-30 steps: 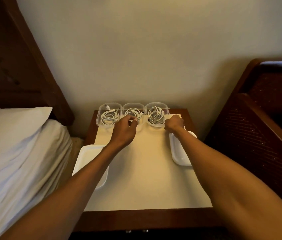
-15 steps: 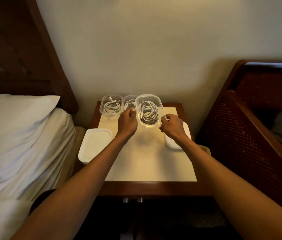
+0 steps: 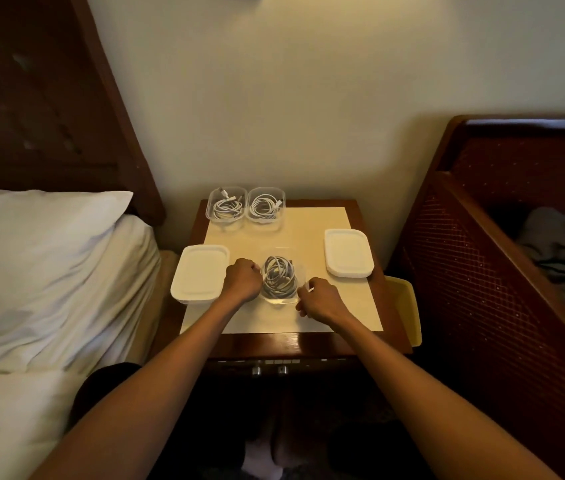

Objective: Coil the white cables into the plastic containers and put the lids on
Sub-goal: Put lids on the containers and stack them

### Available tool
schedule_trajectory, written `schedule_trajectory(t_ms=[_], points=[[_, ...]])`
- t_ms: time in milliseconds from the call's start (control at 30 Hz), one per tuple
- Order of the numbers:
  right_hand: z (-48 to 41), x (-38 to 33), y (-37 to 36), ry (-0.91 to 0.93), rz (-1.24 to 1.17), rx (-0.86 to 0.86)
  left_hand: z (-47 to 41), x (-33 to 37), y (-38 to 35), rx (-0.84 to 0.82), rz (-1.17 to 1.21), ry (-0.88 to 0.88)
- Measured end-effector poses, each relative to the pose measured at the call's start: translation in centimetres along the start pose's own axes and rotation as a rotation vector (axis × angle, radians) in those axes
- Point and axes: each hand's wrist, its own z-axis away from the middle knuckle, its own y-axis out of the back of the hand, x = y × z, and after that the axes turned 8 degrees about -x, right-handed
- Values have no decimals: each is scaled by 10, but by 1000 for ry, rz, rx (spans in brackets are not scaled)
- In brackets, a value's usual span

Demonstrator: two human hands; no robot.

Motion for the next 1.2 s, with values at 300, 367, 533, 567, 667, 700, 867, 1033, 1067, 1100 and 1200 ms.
schedule_trajectory(t_ms=[300, 367, 533, 567, 667, 700, 867, 1033, 1067, 1100, 1200], points=[[-20, 4, 67, -102, 131, 196, -15, 59, 29, 263, -54, -82], [-32, 12, 90, -110, 153, 336, -19, 81, 25, 280, -20, -190], [-55, 21, 128, -150, 208, 447, -53, 120, -12, 88, -9, -267], [-59, 24, 132, -179, 231, 444, -60, 125, -22, 46, -30, -248], [-74, 36, 131, -230, 269, 390, -72, 135, -53, -38, -140, -174], [-78, 39, 130, -241, 250, 385, -77, 136, -63, -62, -180, -152], [-89, 49, 127, -275, 178, 386, -90, 143, -89, -106, -238, -42], [-93, 50, 130, -296, 148, 353, -96, 144, -89, -97, -261, 16], [-93, 48, 129, -300, 149, 343, -96, 143, -88, -100, -261, 24], [-93, 47, 129, -300, 152, 342, -96, 143, -88, -105, -263, 26], [-90, 43, 128, -285, 153, 346, -94, 144, -84, -127, -265, 30]])
